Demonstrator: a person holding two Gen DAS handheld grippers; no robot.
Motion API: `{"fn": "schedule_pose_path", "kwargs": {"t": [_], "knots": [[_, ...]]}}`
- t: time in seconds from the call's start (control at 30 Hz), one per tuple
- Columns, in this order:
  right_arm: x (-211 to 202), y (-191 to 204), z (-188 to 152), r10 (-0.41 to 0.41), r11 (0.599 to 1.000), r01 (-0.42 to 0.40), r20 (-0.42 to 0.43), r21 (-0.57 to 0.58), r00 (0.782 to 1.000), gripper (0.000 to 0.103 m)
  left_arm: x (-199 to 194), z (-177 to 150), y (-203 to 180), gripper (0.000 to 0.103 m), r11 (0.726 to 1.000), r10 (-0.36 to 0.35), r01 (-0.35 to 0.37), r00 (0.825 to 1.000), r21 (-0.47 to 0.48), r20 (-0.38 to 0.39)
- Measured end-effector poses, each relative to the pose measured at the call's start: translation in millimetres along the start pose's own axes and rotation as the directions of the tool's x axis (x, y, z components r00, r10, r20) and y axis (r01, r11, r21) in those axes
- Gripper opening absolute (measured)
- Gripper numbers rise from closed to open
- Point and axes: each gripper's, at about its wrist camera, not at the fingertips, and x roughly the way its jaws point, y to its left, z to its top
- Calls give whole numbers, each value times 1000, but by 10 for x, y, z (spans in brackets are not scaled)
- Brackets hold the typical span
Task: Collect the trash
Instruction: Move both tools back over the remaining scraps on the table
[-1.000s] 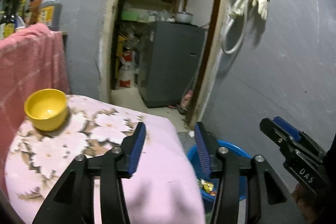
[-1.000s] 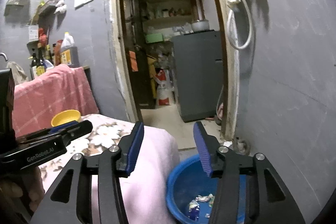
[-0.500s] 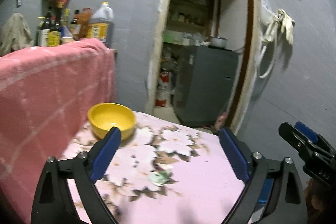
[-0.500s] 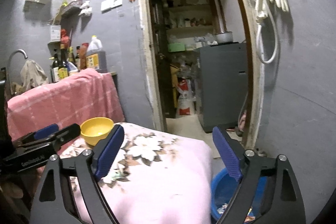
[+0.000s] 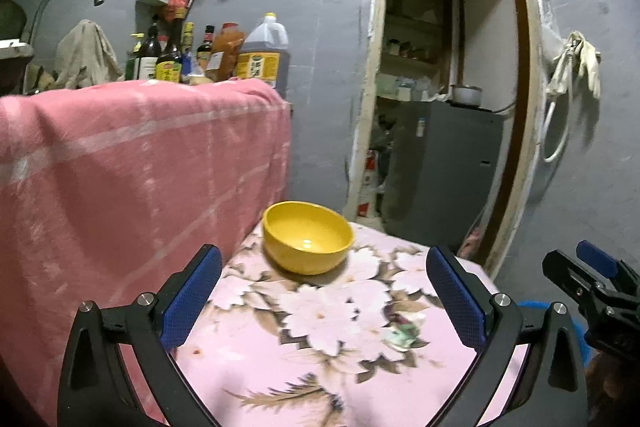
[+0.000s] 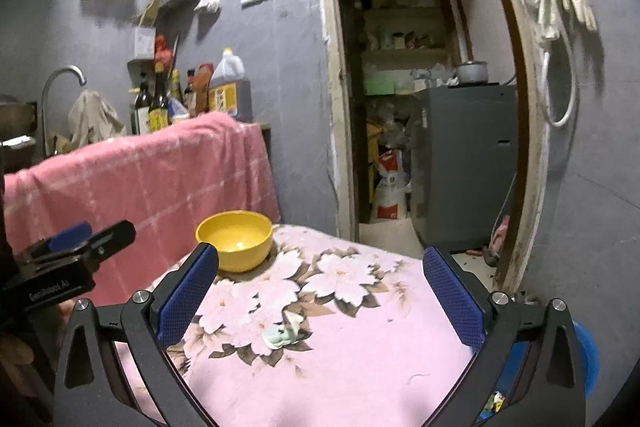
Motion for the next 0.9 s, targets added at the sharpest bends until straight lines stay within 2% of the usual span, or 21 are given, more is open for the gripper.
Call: {"fn": "schedule_pose_path", "kwargs": {"t": [0.2, 0.37, 0.6, 0.77, 0.83, 0.9], "knots": [[297, 138, -159, 25, 999, -27, -78, -19, 997, 103, 161, -113, 180, 100, 999, 38, -38, 998, 7, -42], [627, 231, -320, 36, 998, -44, -177, -40, 984, 103, 355, -200, 279, 100, 997, 72, -71, 994, 17, -86], [1100, 308, -566, 37, 995, -66, -349, -72, 936, 103, 618, -318, 369, 100, 993, 114, -113, 981, 19, -154], [1381, 368, -746, 19, 990, -81, -457, -115, 889, 102, 788, -410, 416, 100, 992, 126, -124, 971, 21, -201], [1463, 383, -793, 19, 988, -92, -486, -127, 874, 100, 856, -446, 421, 100, 991, 132, -129, 966, 28, -224], [1544, 392, -837, 4, 984, -95, -516, -149, 857, 91, 948, -481, 417, 100, 990, 139, -133, 957, 42, -256]]}}
